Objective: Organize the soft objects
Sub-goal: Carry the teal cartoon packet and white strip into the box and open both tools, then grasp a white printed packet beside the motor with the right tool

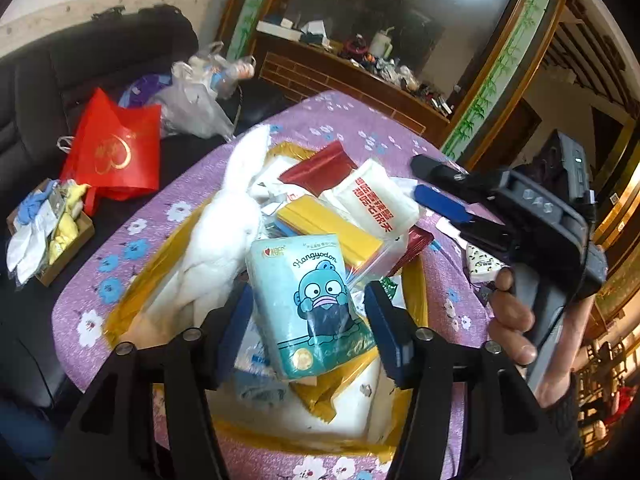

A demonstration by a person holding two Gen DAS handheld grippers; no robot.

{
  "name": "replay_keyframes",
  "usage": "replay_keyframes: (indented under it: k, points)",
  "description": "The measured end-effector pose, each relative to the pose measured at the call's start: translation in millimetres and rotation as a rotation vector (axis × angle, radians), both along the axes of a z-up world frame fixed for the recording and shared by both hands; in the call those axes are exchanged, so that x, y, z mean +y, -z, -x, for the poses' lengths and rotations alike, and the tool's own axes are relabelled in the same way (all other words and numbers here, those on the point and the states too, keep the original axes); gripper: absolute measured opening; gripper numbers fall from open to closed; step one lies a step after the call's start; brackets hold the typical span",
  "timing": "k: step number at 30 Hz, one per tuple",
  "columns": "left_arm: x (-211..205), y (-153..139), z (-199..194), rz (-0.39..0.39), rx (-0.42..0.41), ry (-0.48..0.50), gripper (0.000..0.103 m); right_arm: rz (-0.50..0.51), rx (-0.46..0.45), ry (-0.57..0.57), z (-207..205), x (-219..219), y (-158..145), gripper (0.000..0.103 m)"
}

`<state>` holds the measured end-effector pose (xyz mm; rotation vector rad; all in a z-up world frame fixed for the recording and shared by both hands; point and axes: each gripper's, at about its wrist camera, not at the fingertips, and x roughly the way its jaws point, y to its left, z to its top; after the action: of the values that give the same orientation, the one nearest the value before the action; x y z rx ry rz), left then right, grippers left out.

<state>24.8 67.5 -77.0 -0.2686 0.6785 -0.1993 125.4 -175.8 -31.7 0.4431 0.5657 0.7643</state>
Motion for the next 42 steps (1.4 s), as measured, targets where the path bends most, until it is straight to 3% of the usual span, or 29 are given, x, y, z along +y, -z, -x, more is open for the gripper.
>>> replay_keyframes:
  k: [5,7,9,11,15,18,22,24,27,28,30,35,38,41,42]
  points:
    - [7,-2,17,0.042,-0.055,-0.015,0.065,-0.02,-0.052,0.017,28,-16,-9,0.062]
    - [4,0,12,0.008,-0.032,-0.007,0.068,-0.022,-0.066,0.021,34,-24,-6,0.073]
    - [-5,3,11,-0.05,-0.009,0.007,0.068,-0.011,-0.071,0.039,43,-37,-3,0.075]
    - [-8,-1,19,-0.043,-0.051,0.005,0.068,0.001,-0.068,0.058,51,-53,-2,0.075]
    - [-17,-17,36,-0.091,-0.147,-0.038,0.068,0.014,-0.024,0.135,63,-99,-2,0.076]
    - [-19,-26,40,-0.057,-0.162,-0.011,0.068,0.02,0.029,0.194,58,-134,-1,0.084]
    - [-29,-37,45,-0.053,-0.18,0.032,0.068,0.152,0.144,0.348,40,-181,-3,0.085]
    - [-36,-37,46,-0.034,-0.177,0.056,0.068,0.17,0.205,0.388,25,-200,1,0.085]
    - [-46,-37,45,-0.007,-0.168,0.096,0.068,0.188,0.316,0.39,2,-224,19,0.08]
    - [-49,-36,45,-0.003,-0.167,0.102,0.068,0.212,0.362,0.387,-6,-229,28,0.074]
    - [-57,-37,42,0.0,-0.153,0.122,0.068,0.25,0.392,0.368,-18,-228,30,0.069]
    - [-76,-39,43,-0.018,-0.135,0.155,0.068,0.32,0.444,0.313,-47,-218,34,0.066]
    - [-85,-40,45,-0.014,-0.134,0.177,0.068,0.359,0.453,0.291,-68,-209,31,0.057]
    - [-94,-39,46,-0.026,-0.128,0.192,0.068,0.409,0.423,0.283,-75,-201,30,0.045]
    - [-96,-39,46,-0.03,-0.126,0.198,0.068,0.402,0.414,0.28,-73,-202,28,0.033]
